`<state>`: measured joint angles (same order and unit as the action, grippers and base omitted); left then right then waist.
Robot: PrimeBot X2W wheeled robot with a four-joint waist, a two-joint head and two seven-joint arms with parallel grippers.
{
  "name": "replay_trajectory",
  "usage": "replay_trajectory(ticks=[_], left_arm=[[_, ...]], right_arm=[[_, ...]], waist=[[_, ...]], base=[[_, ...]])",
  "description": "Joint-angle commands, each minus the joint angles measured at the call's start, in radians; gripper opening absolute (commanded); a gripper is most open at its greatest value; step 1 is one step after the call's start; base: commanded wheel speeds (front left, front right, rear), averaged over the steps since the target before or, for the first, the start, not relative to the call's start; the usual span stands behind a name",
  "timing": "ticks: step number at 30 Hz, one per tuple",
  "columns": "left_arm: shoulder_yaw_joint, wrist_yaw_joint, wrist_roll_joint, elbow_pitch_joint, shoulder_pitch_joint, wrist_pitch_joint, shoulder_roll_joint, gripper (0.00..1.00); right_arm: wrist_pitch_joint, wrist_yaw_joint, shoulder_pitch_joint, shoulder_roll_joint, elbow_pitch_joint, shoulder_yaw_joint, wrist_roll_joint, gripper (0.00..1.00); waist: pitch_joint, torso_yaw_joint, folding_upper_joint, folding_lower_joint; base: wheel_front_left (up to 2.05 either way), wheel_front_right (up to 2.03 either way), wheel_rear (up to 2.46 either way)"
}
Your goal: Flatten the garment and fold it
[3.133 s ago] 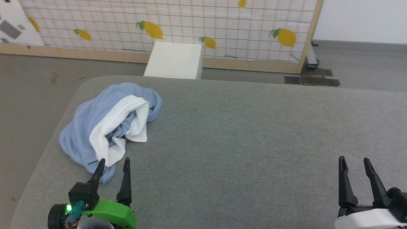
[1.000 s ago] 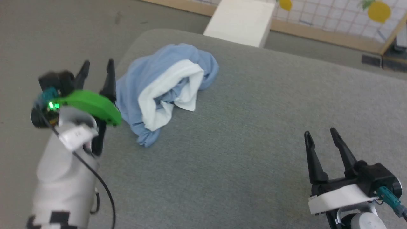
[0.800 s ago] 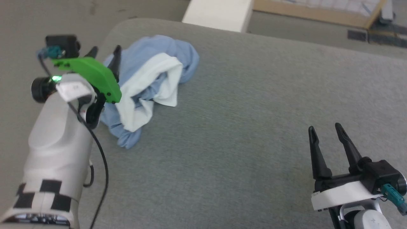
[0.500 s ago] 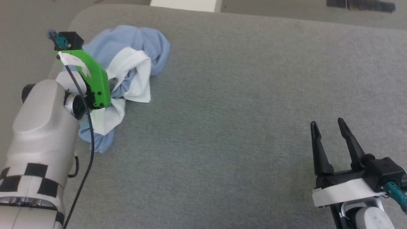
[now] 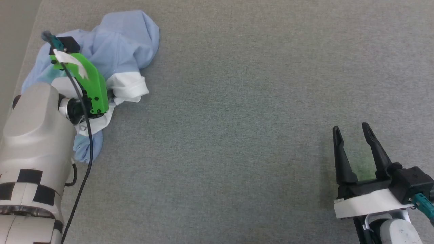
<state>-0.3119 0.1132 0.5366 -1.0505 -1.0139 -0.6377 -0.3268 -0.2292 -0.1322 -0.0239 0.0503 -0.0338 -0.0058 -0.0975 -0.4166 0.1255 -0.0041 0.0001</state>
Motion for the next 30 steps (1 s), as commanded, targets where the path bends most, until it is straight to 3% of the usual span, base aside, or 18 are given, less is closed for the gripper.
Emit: replay_trajectory(ticks=[1, 9, 18, 23, 30], left_arm=[[-0.005, 0.002, 0.012, -0.029, 0.049, 0.011, 0.029, 0.0], [0.081, 0.008, 0.088, 0.015, 0.046, 0.275, 0.047, 0.0], [0.11, 0.013, 0.093, 0.115, -0.042, 0.539, 0.03, 0.0], [0.123, 0.015, 0.11, 0.173, -0.101, 0.598, 0.022, 0.0], [0.107, 0.016, 0.114, 0.234, -0.16, 0.589, 0.007, 0.0]], right_arm=[[-0.006, 0.002, -0.026, 0.0, -0.001, 0.001, 0.0, 1.0], [-0.012, 0.002, -0.027, 0.0, 0.04, 0.006, -0.016, 1.0], [-0.026, 0.002, -0.014, 0.0, 0.108, 0.025, -0.064, 1.0], [-0.03, 0.002, 0.007, 0.0, 0.134, 0.031, -0.096, 1.0], [-0.032, 0.002, 0.032, 0.0, 0.141, 0.019, -0.121, 1.0]], waist=[[0.0, 0.009, 0.0041, -0.0001], [0.067, 0.059, 0.0041, -0.0001], [0.204, 0.092, 0.0041, -0.0001], [0.276, 0.08, 0.0041, -0.0001], [0.338, 0.048, 0.0041, -0.0001]], base=[[0.0, 0.0, 0.0], [0.0, 0.0, 0.0], [0.0, 0.0, 0.0], [0.0, 0.0, 0.0], [0.0, 0.0, 0.0]])
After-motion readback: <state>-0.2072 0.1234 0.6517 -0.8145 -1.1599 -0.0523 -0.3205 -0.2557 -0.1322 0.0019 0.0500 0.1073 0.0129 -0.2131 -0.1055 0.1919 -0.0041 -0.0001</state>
